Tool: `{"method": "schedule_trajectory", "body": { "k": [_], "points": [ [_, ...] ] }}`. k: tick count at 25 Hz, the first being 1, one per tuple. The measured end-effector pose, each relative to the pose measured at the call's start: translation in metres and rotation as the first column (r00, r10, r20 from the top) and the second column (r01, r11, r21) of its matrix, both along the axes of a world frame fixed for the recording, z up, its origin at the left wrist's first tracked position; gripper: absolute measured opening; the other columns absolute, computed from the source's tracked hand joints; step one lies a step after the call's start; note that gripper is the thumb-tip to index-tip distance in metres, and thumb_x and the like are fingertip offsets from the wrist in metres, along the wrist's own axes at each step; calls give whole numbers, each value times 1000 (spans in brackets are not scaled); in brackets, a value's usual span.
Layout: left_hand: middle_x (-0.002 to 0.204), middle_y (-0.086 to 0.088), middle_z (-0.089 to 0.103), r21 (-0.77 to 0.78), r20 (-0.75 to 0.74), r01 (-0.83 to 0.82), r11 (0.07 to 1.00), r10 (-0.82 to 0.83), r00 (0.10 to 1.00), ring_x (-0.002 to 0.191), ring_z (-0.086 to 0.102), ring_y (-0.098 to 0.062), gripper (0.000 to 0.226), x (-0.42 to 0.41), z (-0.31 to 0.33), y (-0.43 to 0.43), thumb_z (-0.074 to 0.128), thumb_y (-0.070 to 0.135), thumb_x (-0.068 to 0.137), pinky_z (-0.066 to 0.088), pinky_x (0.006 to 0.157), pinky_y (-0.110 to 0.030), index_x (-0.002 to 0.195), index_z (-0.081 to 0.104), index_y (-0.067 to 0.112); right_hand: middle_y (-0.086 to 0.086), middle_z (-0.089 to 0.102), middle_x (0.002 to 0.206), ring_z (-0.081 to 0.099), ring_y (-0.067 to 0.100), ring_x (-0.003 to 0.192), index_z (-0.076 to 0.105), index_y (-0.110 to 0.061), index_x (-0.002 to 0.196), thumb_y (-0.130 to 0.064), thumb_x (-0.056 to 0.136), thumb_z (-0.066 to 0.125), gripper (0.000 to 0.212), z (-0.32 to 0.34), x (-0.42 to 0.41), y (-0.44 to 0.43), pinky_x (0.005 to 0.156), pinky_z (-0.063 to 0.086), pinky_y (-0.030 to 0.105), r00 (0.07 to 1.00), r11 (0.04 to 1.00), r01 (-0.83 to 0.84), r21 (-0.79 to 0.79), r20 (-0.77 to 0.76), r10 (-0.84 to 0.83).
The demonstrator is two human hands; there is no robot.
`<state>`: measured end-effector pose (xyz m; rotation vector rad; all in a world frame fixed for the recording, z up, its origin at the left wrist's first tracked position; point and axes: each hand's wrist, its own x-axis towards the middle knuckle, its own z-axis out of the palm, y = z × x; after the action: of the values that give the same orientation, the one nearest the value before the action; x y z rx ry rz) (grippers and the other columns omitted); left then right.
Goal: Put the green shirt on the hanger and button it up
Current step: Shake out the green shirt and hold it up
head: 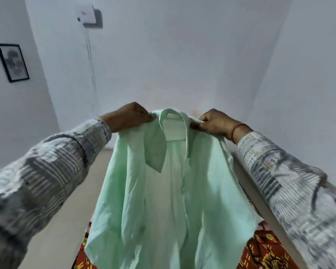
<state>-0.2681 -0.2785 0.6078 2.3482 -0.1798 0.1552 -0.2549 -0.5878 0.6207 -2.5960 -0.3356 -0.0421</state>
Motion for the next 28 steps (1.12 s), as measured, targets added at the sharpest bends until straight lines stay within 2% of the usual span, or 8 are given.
{"method": "schedule_trajectory", "body": {
  "k": [7,12,16,19,22,23,25,28],
  "points": [
    [70,-5,70,118,-102,-89,989,102,990,68,66,-27,49,206,-174,-1,66,56,100,46,57,-31,76,77,15,-1,67,72,66,26,73,63,-25,64,-62,94,68,48,-172,209,27,55,38,28,983,981,118,-155,-124,-137],
    [64,-9,64,229,-173,-161,960,203,964,65,61,-30,57,348,-320,-2,61,59,100,40,57,-33,76,76,9,15,76,99,72,37,94,77,-15,89,-57,99,63,45,-300,349,46,79,59,39,957,948,176,-263,-181,-228],
    [72,-18,73,243,-198,-199,949,249,948,70,70,-38,48,442,-436,-5,64,51,99,42,61,-34,78,79,11,17,80,92,77,35,88,71,-18,75,-38,99,70,32,-416,440,57,82,63,40,902,959,269,-93,-326,-284],
    [67,-15,70,93,-365,-286,954,300,881,63,68,-36,49,488,-515,-24,63,45,102,47,57,-35,69,70,10,16,80,107,75,37,104,81,-11,97,-35,98,70,27,-504,483,48,95,60,40,843,917,400,4,-395,-366],
    [95,-9,81,-259,-532,-397,880,213,820,72,70,-25,23,509,-576,-46,62,29,100,58,65,-37,101,79,14,15,77,111,70,34,108,79,-11,110,-30,103,63,26,-572,504,40,88,50,28,834,907,417,56,-420,-358],
    [114,0,75,-309,-530,-362,879,157,833,82,67,-21,31,512,-595,-49,61,23,99,54,71,-35,125,75,17,15,75,122,68,34,117,76,-12,121,-28,104,62,27,-594,511,37,94,50,30,839,906,416,81,-420,-347],
    [134,10,52,-338,-534,-267,903,50,844,88,60,-8,75,510,-630,-52,60,10,102,53,87,-36,168,30,33,11,50,161,47,30,149,49,-23,155,-23,104,62,52,-634,519,32,120,41,40,851,903,406,139,-419,-318],
    [142,-6,61,-172,-453,-230,958,130,882,106,71,-24,98,487,-671,-53,67,7,100,59,99,-49,172,8,35,11,15,177,15,28,164,20,-25,168,-9,102,60,79,-671,501,31,131,20,38,860,925,369,95,-413,-301]
  ]
}}
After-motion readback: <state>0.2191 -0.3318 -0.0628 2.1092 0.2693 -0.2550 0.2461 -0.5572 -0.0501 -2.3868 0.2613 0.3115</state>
